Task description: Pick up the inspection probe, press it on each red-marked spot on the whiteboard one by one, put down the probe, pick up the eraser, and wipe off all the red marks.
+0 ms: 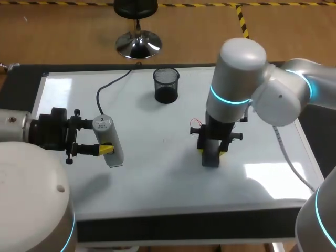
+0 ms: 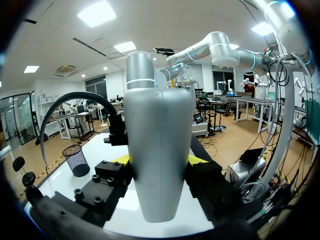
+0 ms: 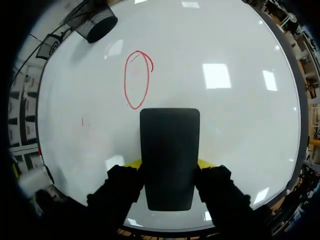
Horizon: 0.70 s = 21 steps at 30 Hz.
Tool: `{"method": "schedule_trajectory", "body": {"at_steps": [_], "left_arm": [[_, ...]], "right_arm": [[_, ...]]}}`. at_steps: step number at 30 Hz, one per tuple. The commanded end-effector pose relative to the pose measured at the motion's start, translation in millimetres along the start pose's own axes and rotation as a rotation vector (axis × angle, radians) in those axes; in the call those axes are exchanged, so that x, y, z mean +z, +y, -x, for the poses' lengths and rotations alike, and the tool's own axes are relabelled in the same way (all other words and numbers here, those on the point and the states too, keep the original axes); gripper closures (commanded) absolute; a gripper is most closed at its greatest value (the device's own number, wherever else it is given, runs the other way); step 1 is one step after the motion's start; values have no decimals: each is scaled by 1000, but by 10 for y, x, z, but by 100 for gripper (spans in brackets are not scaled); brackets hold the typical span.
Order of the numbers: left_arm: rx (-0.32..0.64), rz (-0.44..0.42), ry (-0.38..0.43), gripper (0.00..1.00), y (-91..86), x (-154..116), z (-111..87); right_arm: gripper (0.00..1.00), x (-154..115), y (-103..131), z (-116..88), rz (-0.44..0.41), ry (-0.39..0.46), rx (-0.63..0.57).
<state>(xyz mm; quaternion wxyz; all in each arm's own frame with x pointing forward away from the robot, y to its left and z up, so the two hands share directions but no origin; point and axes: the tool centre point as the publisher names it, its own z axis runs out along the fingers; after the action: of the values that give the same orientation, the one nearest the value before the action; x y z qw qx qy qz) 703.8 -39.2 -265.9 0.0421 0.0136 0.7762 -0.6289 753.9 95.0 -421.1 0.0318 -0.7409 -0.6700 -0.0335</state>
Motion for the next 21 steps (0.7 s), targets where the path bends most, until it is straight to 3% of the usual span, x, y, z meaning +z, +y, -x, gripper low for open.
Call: {"method": "schedule_trajectory", "body": {"at_steps": [1, 21], "left_arm": [[2, 0, -3, 100, -18, -8, -15], [2, 0, -3, 100, -18, -8, -15]], "right_arm": [[100, -171, -24, 206, 17, 11, -9], [100, -498, 190, 565, 45, -29, -62]]}}
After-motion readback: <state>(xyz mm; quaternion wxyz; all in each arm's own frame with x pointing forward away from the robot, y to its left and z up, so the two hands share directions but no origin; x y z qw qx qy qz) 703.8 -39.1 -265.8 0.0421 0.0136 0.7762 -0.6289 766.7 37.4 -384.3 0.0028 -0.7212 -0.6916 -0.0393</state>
